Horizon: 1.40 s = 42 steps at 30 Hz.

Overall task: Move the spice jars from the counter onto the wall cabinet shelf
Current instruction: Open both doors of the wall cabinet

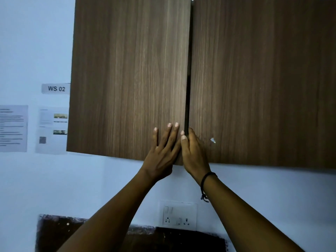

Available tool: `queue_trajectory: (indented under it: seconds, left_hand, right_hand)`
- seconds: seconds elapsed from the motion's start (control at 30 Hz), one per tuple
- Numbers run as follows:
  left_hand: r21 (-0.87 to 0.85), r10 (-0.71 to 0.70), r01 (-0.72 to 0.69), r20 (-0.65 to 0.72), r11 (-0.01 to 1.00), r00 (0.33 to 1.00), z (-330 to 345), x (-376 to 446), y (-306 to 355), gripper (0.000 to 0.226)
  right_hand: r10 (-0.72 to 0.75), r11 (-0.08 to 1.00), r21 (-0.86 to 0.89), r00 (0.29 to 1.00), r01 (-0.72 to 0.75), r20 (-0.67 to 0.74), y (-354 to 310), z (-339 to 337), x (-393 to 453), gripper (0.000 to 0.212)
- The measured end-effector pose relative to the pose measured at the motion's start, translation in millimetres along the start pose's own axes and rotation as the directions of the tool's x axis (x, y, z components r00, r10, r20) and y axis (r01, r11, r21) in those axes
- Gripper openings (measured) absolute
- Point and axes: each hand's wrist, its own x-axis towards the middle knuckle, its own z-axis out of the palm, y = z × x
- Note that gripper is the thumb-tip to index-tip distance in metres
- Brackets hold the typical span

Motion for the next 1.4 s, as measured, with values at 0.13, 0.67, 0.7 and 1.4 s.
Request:
queue_trajectory:
  seconds: [0.13, 0.67, 0.7, 1.4]
  left_hand:
    - [-0.029, 0.031, -0.030, 0.032, 0.999, 0.999, -33.3, -12.8, -4.5, 0.106]
    - [-0.699, -0.372, 0.229, -0.057, 0.678, 0.927, -229.5, -58.6, -65.3, 0.076]
    - [-0.730, -0.410, 0.259, -0.032, 0.632, 0.911, -241.6, -67.4, -74.5, 0.073]
    - [-0.660, -0.831, 0.668, 0.118, 0.344, 0.544, -394.9, -206.0, -255.1, 0.046]
  right_hand:
    - [0.007, 0.954, 0.299, 0.996, 0.020, -0.091, -29.9, 7.3, -10.7, 0.026]
    - [-0.364, 0.765, 0.449, 0.885, 0.461, -0.290, -175.1, 64.4, -78.4, 0.024]
    - [-0.340, 0.755, 0.482, 0.893, 0.446, -0.294, -191.0, 77.8, -86.4, 0.018]
    - [-0.588, 0.800, 0.254, 0.795, 0.544, 0.151, -378.1, 281.8, -132.5, 0.062]
